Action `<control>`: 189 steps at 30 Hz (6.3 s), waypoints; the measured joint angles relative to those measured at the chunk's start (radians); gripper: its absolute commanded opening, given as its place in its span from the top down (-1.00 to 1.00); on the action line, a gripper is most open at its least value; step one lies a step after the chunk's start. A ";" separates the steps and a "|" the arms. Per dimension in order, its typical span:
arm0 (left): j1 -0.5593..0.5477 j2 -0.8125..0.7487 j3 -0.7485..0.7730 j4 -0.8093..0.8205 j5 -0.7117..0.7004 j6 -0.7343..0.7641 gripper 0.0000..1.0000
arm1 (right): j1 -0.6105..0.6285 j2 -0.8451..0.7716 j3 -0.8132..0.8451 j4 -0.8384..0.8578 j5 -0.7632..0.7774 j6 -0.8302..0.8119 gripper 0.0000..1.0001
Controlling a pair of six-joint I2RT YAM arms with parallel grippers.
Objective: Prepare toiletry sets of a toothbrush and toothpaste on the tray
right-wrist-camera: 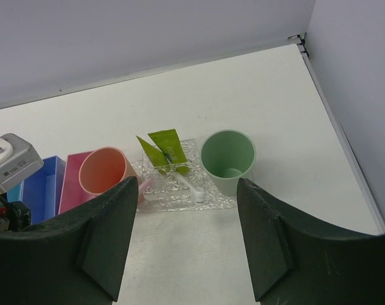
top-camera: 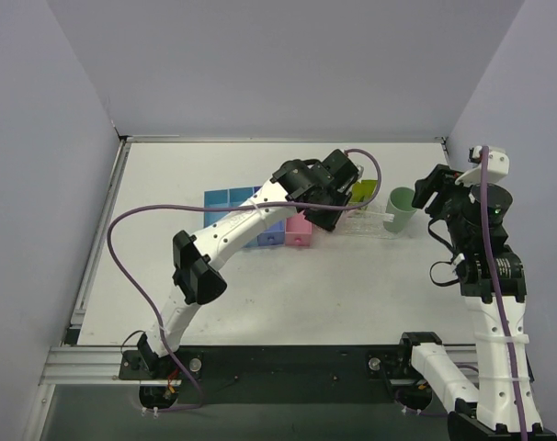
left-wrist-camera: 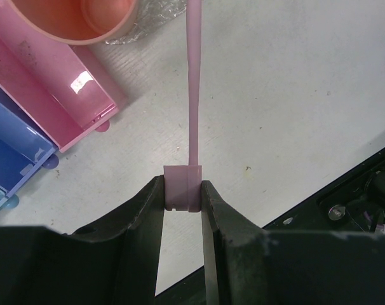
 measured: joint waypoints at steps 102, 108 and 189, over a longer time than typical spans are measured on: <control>0.105 0.177 0.124 0.066 0.185 -0.065 0.41 | 0.006 0.004 -0.096 -0.002 0.090 -0.052 -0.29; 0.101 0.177 0.123 0.089 0.184 -0.057 0.29 | 0.006 0.005 -0.096 -0.002 0.090 -0.052 -0.29; 0.514 -1.258 -1.360 0.883 -0.350 -0.085 -0.82 | 0.111 0.143 -0.044 0.016 -0.018 0.172 -0.17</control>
